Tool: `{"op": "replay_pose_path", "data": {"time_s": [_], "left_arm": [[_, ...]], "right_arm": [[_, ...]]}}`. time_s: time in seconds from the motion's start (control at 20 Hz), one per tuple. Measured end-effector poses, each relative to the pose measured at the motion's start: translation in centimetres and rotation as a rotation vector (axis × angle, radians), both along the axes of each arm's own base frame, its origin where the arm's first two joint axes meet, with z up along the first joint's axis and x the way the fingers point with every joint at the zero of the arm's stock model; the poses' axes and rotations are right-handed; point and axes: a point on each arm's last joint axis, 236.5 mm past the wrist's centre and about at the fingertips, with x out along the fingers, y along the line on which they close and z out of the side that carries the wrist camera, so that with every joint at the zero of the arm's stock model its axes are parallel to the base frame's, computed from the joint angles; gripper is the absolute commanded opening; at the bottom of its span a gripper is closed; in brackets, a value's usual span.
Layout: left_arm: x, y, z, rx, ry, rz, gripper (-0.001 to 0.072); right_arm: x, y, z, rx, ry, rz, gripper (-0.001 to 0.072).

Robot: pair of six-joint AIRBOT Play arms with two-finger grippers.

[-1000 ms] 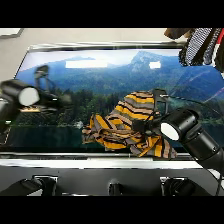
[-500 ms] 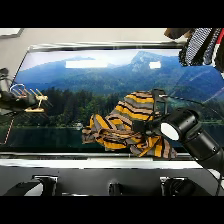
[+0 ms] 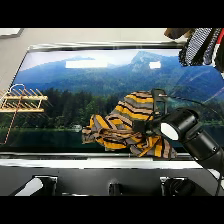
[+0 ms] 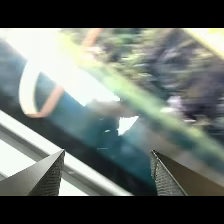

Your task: Fold the clothes and pants, and hang the long-sleeved shirts on hangers.

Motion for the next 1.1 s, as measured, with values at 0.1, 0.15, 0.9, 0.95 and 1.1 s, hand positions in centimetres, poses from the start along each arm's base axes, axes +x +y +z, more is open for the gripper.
{"op": "replay_pose_path", "data": {"time_s": [0.1, 0.15, 0.9, 0.95, 1.1], "left_arm": [[-1.5, 2.7, -0.6, 0.015, 0.006, 0.013, 0.0620], [-2.0, 3.9, -0.9, 0.022, 0.002, 0.027, 0.0620], [-2.4, 9.0, -11.8, -0.084, 0.077, -0.198, 0.0618], [-2.1, 8.8, -12.4, -0.093, 0.073, -0.223, 0.0607], [-1.3, 8.5, -13.9, -0.108, 0.064, -0.302, 0.0603]], "right_arm": [[0.2, -0.2, 0.0, -0.014, -0.008, 0.006, 0.0037], [0.3, -0.3, 0.0, -0.021, -0.012, 0.012, 0.0037], [-0.1, -1.1, -0.3, -0.071, 0.003, 0.060, 0.0038], [-0.2, -1.1, -0.3, -0.074, 0.006, 0.059, 0.0038], [-0.3, -1.3, -0.4, -0.078, 0.013, 0.059, 0.0038]]}}
